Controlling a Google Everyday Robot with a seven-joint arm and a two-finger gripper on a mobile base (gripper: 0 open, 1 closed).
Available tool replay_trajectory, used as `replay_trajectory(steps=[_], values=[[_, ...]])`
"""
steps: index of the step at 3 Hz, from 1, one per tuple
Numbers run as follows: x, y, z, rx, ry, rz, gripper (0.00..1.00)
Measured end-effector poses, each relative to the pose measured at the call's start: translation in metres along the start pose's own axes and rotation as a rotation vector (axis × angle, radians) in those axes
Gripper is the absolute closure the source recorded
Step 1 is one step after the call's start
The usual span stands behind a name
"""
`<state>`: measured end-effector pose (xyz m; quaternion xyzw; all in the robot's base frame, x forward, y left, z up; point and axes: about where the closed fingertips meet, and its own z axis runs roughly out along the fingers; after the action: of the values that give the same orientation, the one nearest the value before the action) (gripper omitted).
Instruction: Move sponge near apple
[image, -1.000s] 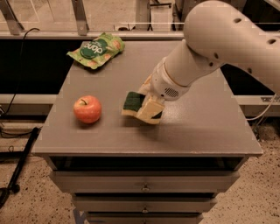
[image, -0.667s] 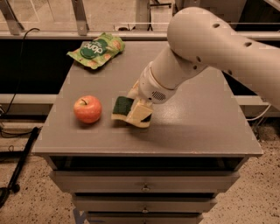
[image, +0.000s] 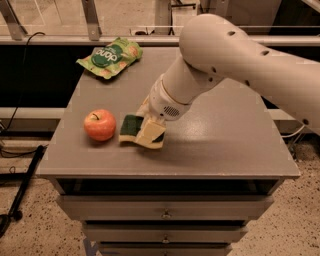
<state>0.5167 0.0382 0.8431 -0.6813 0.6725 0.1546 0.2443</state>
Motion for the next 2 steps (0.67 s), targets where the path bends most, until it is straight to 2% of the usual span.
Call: replay_trajectory(steps=[1,2], values=[[-0.0042,0.0,0.0013,-0.01,-0.001,-0.008,0.04],[-0.0055,-0.0003,-0.0005,-0.011,0.0,-0.011,0.0]])
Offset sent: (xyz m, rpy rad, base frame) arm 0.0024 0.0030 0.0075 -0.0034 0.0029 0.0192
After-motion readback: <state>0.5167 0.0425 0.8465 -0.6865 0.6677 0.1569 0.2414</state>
